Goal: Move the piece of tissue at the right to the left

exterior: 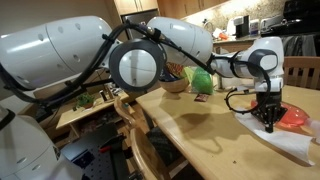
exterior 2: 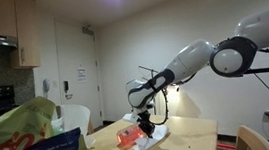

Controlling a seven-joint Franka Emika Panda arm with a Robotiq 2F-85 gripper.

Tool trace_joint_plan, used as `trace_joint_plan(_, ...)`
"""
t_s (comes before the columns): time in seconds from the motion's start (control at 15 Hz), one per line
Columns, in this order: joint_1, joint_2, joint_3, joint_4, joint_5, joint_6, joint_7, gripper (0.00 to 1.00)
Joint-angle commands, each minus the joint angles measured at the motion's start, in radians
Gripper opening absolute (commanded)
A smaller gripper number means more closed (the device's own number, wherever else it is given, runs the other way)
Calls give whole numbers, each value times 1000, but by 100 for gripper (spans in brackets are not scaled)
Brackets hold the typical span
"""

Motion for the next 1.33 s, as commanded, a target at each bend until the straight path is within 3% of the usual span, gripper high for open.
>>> trace_joint_plan(0.0, 4, -1, -11, -52, 30, 25, -58, 0)
trace_joint_plan(0.6, -50, -41, -46, -184, 91, 32, 137, 0)
trace_joint_plan(1.27, -98, -42, -40, -183, 149, -7, 352, 0)
